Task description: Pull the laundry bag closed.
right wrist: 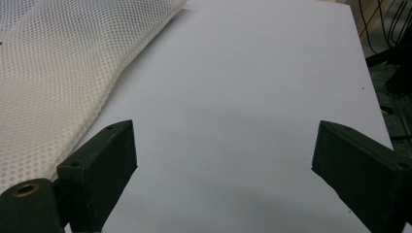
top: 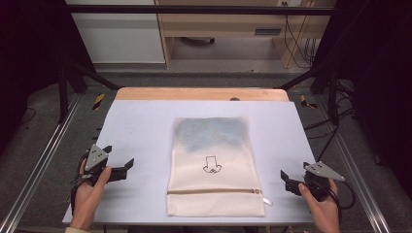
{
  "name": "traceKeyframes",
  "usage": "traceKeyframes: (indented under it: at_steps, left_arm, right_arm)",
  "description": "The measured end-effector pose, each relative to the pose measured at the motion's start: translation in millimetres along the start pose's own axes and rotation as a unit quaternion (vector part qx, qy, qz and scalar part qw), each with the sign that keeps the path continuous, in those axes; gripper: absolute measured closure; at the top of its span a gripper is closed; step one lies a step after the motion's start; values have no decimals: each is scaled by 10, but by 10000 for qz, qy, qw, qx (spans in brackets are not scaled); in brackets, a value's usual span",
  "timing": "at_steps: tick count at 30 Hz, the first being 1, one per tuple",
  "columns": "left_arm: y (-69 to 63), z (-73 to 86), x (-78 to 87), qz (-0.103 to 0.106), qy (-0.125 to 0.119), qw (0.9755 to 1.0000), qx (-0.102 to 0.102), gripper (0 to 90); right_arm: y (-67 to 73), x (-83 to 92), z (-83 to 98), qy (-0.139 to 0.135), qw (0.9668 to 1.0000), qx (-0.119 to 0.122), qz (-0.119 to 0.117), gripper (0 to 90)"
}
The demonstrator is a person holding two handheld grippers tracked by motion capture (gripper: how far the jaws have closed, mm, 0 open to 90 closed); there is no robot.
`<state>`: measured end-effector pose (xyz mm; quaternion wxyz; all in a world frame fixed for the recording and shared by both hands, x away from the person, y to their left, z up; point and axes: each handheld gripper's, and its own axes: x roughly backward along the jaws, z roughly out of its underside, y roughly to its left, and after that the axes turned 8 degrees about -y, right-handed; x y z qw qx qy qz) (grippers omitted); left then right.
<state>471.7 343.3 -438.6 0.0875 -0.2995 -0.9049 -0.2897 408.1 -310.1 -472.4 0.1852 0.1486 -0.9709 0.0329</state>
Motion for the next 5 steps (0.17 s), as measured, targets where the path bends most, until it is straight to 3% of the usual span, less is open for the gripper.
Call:
traceKeyframes:
  at_steps: [2,5]
  left_arm:
    - [34,40,15,-49,17,10000,63,35]
    - [35,84,32,-209,-23,9991,369,35]
  right_arm:
    - [-2,-4,19,15,10000,-46,19,96]
    - [-19,-7,32,47,10000,-66,51,97]
